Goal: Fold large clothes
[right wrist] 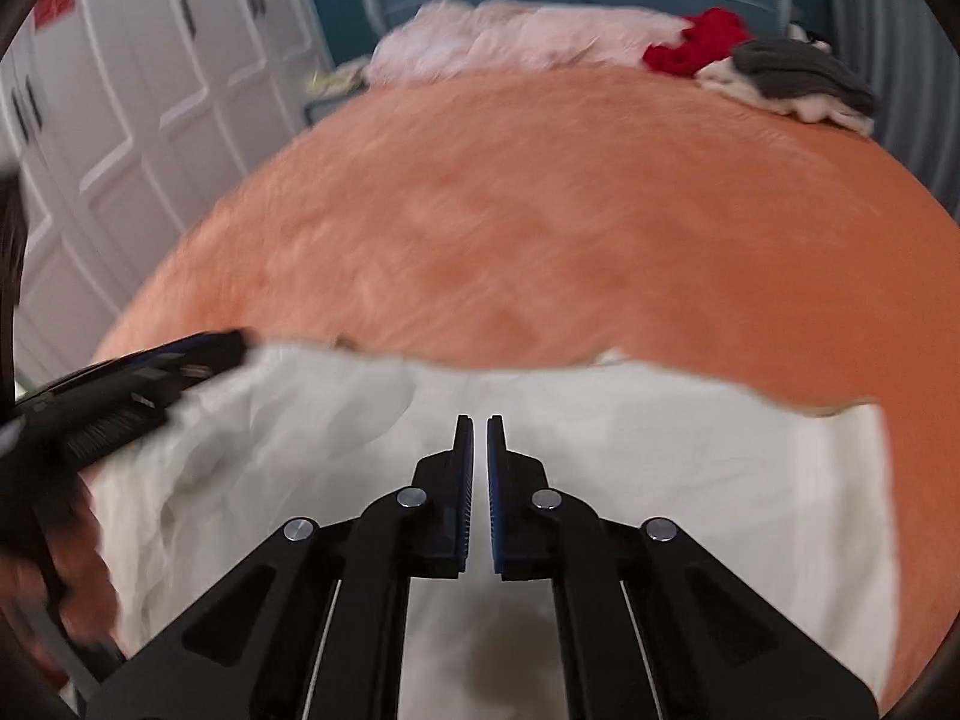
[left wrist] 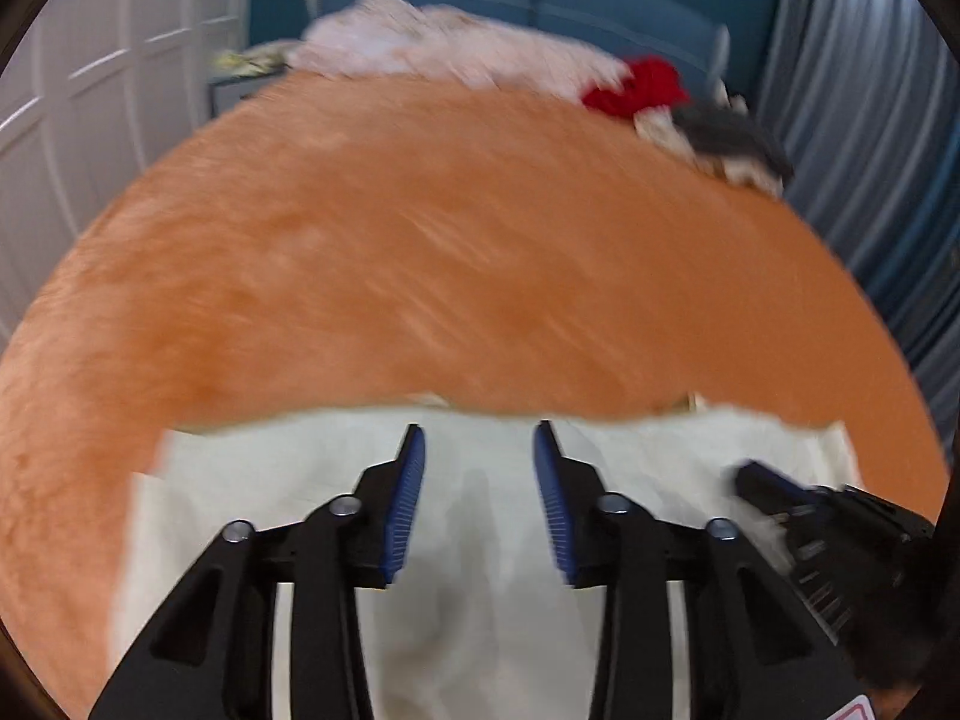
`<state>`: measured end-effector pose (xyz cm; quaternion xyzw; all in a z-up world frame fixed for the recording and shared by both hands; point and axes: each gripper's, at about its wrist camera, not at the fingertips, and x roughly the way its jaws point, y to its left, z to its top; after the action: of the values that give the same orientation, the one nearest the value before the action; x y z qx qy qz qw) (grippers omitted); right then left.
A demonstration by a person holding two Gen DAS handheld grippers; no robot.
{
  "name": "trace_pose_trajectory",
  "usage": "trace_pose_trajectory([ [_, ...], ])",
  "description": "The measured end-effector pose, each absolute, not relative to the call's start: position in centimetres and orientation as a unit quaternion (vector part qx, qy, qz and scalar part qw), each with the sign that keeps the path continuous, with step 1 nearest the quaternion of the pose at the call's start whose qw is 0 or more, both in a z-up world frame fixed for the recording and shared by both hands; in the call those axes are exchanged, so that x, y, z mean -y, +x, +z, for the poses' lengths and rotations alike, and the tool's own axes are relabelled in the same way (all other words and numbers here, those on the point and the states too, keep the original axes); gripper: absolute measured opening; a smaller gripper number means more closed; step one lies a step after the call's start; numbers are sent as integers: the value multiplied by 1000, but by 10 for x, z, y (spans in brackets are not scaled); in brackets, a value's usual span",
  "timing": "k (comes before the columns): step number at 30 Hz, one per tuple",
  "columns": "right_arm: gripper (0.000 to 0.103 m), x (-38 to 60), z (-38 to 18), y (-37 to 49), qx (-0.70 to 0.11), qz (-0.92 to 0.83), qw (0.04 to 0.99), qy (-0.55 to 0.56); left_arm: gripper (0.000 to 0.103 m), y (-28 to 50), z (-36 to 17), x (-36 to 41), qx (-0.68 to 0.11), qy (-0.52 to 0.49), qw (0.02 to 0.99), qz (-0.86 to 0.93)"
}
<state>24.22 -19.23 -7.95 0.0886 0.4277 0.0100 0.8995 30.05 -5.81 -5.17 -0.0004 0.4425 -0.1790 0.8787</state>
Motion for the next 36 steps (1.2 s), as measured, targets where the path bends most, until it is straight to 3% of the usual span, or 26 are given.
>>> trace_pose_trajectory([
  [4, 1, 194, -115, 256, -462, -9, 882, 95, 26, 307, -99, 80, -484, 5, 859, -166],
  [9, 0, 201, -140, 260, -466, -17, 876, 123, 26, 300, -125, 85, -473, 12, 867, -156],
  [36, 0, 204, -157, 265, -433, -13, 888, 157, 28, 305, -140, 96, -433, 42, 892, -125],
])
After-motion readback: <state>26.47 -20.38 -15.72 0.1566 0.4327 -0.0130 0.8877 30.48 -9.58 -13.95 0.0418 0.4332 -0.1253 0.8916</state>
